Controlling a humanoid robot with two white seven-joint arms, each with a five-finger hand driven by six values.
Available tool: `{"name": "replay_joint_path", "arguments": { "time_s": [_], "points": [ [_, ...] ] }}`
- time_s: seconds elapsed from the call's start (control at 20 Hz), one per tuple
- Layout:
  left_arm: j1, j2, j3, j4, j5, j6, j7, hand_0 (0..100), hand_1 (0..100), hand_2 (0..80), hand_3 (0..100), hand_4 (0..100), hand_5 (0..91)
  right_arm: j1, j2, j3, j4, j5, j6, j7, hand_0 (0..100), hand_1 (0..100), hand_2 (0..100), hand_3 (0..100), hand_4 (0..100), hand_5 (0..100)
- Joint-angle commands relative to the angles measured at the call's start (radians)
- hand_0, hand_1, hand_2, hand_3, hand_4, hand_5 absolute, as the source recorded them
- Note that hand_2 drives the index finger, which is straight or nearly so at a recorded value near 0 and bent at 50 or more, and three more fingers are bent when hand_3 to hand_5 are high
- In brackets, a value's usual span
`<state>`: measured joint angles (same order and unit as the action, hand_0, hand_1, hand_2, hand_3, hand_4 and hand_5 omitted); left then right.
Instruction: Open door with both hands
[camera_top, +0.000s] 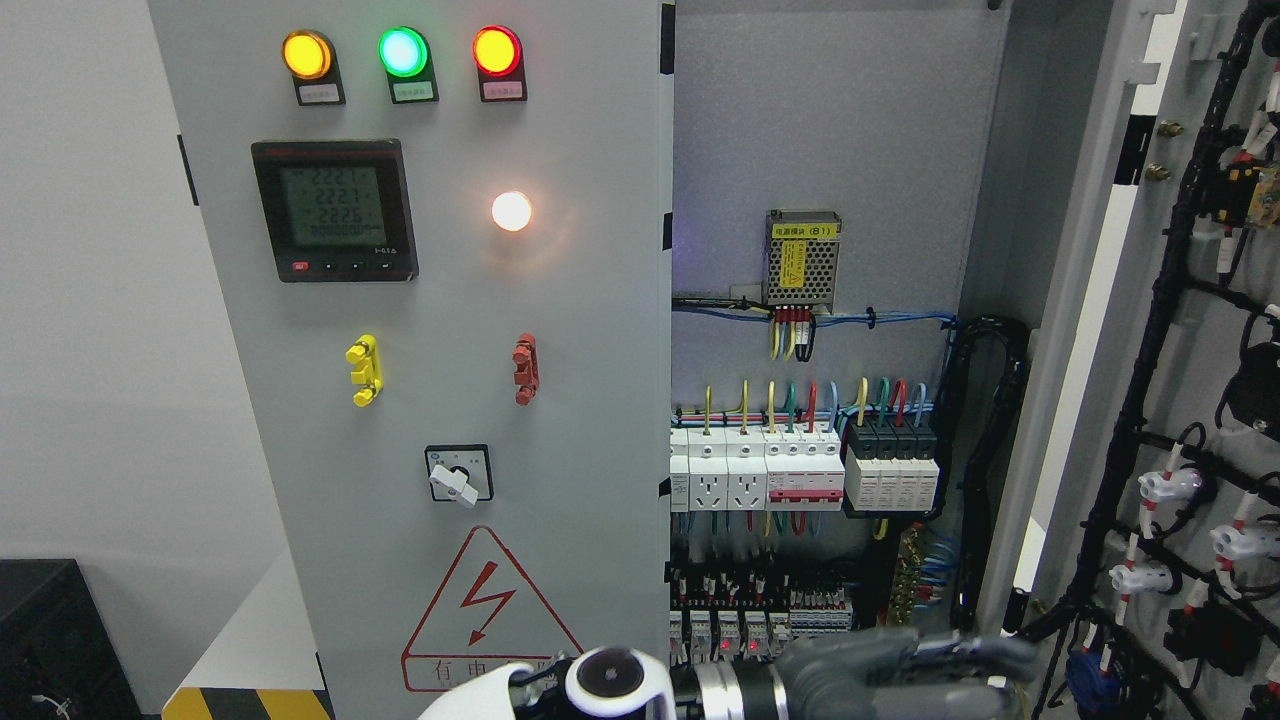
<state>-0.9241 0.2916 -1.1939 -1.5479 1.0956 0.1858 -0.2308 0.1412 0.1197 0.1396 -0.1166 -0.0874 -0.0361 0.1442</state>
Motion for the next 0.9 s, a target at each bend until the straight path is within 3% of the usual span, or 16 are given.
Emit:
{"name": "replay_joint_path", "arguments": {
  "time_s": [0.0,0.1,0.35,0.5,0.6,0.75,0.85],
  "points": [
    [0.442,0.239,0.008,-0.035,-0.28,-0.093,-0.065,12,56,0.0,0,0,0.0,0.0,0.0,0.0,0.0,0.0,0.001,0.0,7,14,0,0,0,0],
    [0.558,0.267,0.02,0.033,-0.359,-0.188,-0.078,12,56,0.0,0,0,0.0,0.0,0.0,0.0,0.0,0.0,0.001,0.0,7,14,0,0,0,0],
    [0.855,0.244,0.184,0.323,-0.393,-0.258,-0.081,12,56,0.0,0,0,0.0,0.0,0.0,0.0,0.0,0.0,0.001,0.0,7,14,0,0,0,0],
    [0.927,0.195,0.255,0.513,-0.401,-0.269,-0.078,12,56,0.0,0,0,0.0,0.0,0.0,0.0,0.0,0.0,0.001,0.0,7,14,0,0,0,0],
    [0.973,0.12,0.33,0.688,-0.405,-0.288,-0.082,12,56,0.0,0,0,0.0,0.0,0.0,0.0,0.0,0.0,0.001,0.0,7,14,0,0,0,0],
    [0.97,0.009,0.398,1.024,-0.465,-0.325,-0.084,12,56,0.0,0,0,0.0,0.0,0.0,0.0,0.0,0.0,0.001,0.0,7,14,0,0,0,0],
    [0.97,-0.054,0.416,1.193,-0.471,-0.348,-0.084,12,56,0.0,0,0,0.0,0.0,0.0,0.0,0.0,0.0,0.001,0.0,7,14,0,0,0,0]
  ]
}}
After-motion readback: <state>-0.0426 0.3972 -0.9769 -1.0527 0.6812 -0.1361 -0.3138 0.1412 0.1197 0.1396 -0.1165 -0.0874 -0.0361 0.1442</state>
